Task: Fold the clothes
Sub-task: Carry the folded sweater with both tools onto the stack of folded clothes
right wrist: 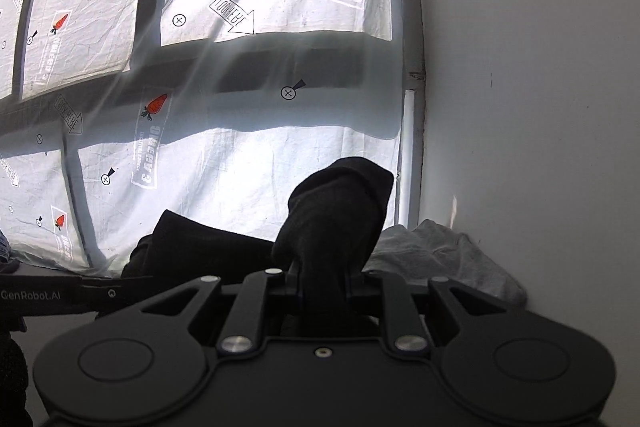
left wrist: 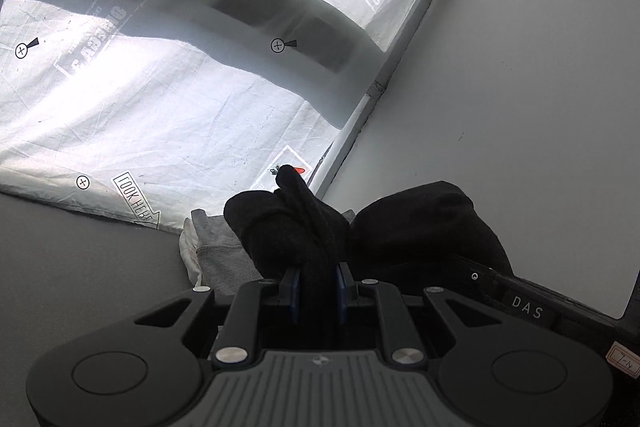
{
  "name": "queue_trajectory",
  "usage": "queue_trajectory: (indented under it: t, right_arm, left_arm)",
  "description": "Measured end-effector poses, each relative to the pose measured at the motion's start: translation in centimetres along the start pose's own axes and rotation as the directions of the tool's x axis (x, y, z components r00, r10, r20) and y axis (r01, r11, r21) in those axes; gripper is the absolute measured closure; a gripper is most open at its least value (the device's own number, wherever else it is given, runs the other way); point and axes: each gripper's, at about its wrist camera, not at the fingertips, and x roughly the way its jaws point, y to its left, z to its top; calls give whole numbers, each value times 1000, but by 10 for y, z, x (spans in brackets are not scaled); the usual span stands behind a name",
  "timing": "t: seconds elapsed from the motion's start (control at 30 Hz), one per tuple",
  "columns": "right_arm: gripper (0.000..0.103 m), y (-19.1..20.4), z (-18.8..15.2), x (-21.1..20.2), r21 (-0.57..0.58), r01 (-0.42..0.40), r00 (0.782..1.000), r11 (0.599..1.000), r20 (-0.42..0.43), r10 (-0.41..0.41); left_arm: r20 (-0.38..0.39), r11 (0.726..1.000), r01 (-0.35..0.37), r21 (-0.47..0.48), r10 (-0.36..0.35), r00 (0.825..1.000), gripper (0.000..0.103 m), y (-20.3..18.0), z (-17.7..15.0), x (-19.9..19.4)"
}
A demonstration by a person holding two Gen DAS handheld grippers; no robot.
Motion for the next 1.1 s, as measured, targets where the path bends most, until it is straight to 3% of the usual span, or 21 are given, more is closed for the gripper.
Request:
queue_trajectory:
  t: [0.27,0.47,0.5,0.53,0.57,0.63,0.7,0.77,0.9,0.97,1.0,1.1]
  right_arm:
    - [86,-49,26,75,-12,52,996,999,71,-51]
    - [82,-53,16,134,-61,107,993,992,62,-103]
    - [68,-52,13,143,-75,121,991,990,63,-117]
    - [48,-50,11,151,-88,136,989,987,65,-131]
    - [42,-49,8,159,-102,151,987,983,66,-144]
    - [40,-46,3,176,-129,180,983,975,70,-172]
    - [45,-42,-2,183,-144,180,982,973,76,-170]
    - [52,-42,-11,192,-139,145,989,980,25,-143]
    - [52,-45,-43,222,-59,121,977,991,-171,-130]
    - [51,-44,-43,219,-38,133,975,990,-173,-137]
    - [49,-44,-43,217,-28,137,975,990,-172,-140]
    - [23,-42,-33,200,-15,136,982,991,-132,-137]
  left_arm:
    - [25,999,39,19,-40,999,84,-38,20,111]
    - [-32,995,-84,55,86,996,82,-31,17,181]
    - [-56,991,-116,63,120,991,81,-25,14,190]
    - [-79,986,-148,72,154,985,79,-19,10,200]
    - [-100,981,-178,78,185,978,74,-15,8,206]
    - [-114,976,-207,74,215,970,69,-5,4,209]
    - [-111,972,-223,74,230,967,61,1,2,207]
    - [-115,969,-229,88,238,964,37,4,0,206]
    - [-124,964,-241,116,254,959,32,10,-5,204]
    - [-128,960,-246,130,263,956,31,13,-7,202]
    - [-130,959,-249,137,267,955,30,15,-8,202]
    - [-136,953,-257,158,279,951,18,19,-12,200]
